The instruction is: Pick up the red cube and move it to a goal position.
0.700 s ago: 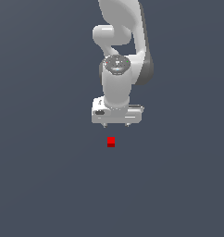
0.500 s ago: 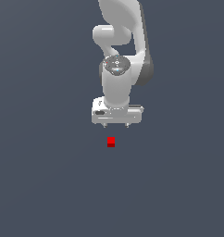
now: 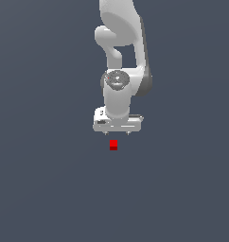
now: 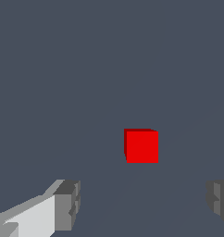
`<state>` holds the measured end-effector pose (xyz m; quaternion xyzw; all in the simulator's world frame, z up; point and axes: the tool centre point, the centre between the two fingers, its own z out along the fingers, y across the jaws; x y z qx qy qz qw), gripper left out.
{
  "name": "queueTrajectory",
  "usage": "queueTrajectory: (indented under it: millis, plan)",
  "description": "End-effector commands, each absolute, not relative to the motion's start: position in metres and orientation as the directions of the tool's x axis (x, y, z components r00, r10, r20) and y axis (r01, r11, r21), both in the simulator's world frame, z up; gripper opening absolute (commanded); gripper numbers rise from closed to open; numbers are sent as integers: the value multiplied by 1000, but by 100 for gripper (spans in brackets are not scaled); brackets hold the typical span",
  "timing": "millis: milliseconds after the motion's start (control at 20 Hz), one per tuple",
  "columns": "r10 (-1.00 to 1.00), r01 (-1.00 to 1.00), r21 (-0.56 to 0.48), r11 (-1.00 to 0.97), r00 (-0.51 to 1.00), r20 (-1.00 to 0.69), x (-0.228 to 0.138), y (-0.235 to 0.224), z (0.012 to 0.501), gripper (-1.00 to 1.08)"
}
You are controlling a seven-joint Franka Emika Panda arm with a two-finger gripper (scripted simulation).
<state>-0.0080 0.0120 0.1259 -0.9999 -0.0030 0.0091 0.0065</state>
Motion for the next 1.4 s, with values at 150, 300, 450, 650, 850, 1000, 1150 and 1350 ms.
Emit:
queueTrajectory:
  millis: [150,300,450,650,850,1000,1150,1350]
  plan:
    - [6,6,-7,-1000,1000,-11,-7,4,80,100]
    - [6,6,-4,-1000,1000,-7,-5,0,57,100]
    - [6,6,-2,-1000,1000,-4,-3,-3,40,100]
    - [5,5,0,-1000,1000,-1,-2,-5,24,100]
    - [5,5,0,-1000,1000,0,-1,-6,19,100]
    - [5,5,0,-1000,1000,0,0,-6,20,100]
    - [5,5,0,-1000,1000,0,0,-6,20,-100]
    - [5,5,0,-1000,1000,0,0,-6,20,-100]
